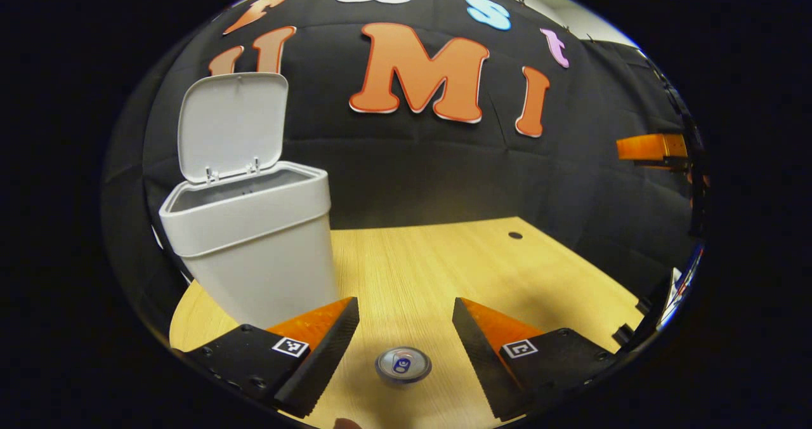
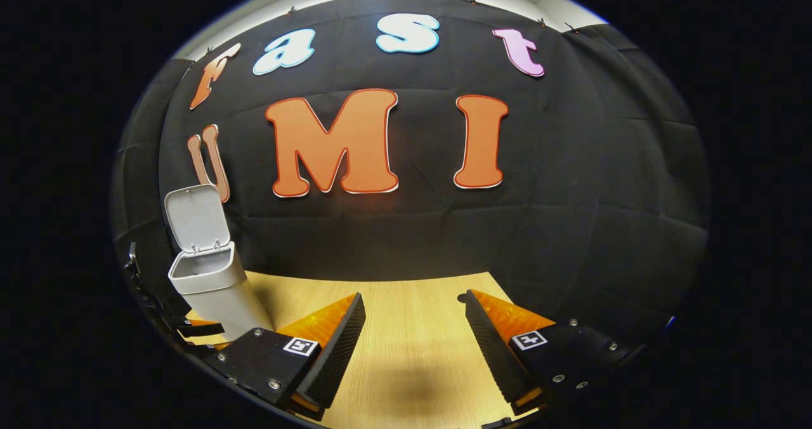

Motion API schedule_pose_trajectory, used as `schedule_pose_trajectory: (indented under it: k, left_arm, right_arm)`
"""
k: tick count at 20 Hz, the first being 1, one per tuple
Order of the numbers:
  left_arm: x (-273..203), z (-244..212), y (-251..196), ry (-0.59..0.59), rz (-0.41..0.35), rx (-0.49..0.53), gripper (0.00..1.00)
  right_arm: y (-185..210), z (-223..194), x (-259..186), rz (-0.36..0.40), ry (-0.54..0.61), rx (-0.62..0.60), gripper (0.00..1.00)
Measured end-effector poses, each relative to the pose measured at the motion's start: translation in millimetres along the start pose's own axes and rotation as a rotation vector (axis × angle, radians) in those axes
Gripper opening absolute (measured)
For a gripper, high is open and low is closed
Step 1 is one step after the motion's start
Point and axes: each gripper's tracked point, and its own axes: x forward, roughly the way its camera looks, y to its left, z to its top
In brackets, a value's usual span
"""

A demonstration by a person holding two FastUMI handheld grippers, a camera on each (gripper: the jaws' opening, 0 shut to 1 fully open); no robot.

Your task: Press the lid of the desktop garbage bin to open it, pick up the crumpled paper on the desktop and throw it into the bin, then pick up the pop can on the desktop and drop it into the bin, and finally close the garbage bin lid.

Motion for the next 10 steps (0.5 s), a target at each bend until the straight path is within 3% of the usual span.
schedule_pose_trajectory:
  k: [10]
  left_arm:
    - [33.6,-75.7,-3.5,0.202,-0.002,0.065,0.96]
  right_arm:
    - [-5.5,-16.0,17.3,0.009,0.039,0.025,0.94]
